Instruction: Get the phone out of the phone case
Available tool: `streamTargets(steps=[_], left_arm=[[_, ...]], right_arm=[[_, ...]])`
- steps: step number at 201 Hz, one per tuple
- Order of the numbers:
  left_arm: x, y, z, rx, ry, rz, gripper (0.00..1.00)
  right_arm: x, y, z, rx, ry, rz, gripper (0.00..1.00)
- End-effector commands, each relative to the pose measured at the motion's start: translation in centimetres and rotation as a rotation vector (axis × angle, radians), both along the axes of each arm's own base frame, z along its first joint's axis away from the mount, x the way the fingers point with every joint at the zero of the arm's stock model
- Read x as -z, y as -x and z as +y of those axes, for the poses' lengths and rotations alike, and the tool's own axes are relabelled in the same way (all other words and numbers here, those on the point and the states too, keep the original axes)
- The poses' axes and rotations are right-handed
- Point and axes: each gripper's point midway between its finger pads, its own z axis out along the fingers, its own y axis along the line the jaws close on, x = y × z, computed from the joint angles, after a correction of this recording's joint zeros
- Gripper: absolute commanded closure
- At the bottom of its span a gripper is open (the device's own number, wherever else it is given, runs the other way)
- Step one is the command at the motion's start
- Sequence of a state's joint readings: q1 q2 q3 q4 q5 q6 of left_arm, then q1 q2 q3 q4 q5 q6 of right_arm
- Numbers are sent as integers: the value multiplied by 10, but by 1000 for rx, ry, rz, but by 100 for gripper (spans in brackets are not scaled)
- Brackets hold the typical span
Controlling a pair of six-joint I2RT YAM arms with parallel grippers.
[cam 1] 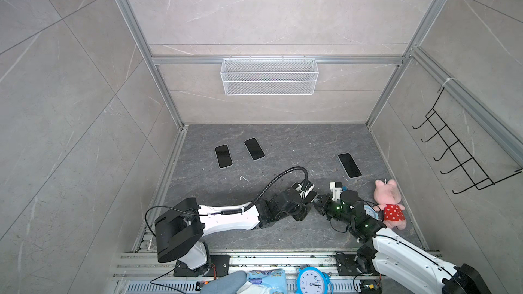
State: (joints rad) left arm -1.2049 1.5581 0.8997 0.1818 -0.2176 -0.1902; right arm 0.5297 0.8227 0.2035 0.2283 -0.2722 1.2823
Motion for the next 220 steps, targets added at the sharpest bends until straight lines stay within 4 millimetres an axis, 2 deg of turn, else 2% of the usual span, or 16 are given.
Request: streamTargets(steps=[1,66,98,162,220], left_arm=[[-18,-11,-10,-24,37,-58,34],[7,0,-8,10,-13,-14,38],[11,3,-6,10,-10,0,39],[30,18,-16,60,-97,-13,38],[44,1,-8,-82,-254,-102,39]], right_arm=[[-18,-4,4,4,-33,-76,100],[-17,-2,3,5,-27,-78,100],[-17,-3,4,4,-27,-76,100],[-15,-2,3,7,-24,-75,100],[-14,-1,3,12,-33,-76,100]])
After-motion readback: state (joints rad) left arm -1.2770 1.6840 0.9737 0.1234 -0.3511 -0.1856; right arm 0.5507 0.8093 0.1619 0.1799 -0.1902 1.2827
